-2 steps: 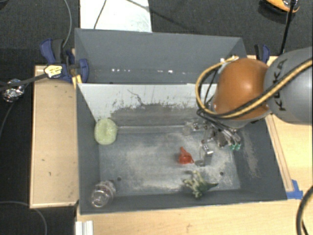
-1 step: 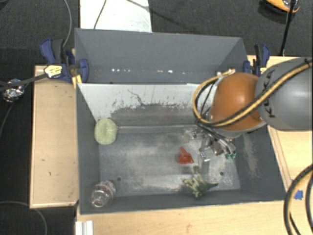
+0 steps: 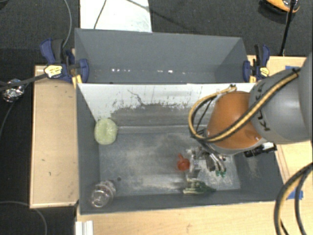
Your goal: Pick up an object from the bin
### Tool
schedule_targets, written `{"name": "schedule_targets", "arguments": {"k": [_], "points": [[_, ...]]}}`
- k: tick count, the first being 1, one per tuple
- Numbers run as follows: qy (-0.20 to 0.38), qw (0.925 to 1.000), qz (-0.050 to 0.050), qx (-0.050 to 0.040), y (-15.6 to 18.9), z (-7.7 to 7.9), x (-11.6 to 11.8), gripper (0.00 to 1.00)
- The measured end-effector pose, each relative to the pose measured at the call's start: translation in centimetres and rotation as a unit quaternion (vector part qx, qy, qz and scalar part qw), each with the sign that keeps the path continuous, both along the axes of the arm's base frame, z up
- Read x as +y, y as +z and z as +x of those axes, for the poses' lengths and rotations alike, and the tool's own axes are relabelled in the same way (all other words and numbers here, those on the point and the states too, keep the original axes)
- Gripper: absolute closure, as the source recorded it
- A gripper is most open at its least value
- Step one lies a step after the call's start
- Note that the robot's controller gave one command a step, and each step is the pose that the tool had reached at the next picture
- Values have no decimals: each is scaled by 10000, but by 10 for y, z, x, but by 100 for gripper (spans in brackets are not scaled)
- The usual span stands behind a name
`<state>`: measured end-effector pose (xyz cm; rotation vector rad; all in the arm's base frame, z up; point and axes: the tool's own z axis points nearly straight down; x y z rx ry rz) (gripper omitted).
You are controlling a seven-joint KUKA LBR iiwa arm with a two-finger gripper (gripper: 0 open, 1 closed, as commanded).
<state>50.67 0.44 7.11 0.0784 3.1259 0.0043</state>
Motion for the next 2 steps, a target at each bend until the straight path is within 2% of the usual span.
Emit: {"name": "schedule_targets", "arguments": {"k": [2], "points": [[-6,10000,1,0,2,0,0,100]]}}
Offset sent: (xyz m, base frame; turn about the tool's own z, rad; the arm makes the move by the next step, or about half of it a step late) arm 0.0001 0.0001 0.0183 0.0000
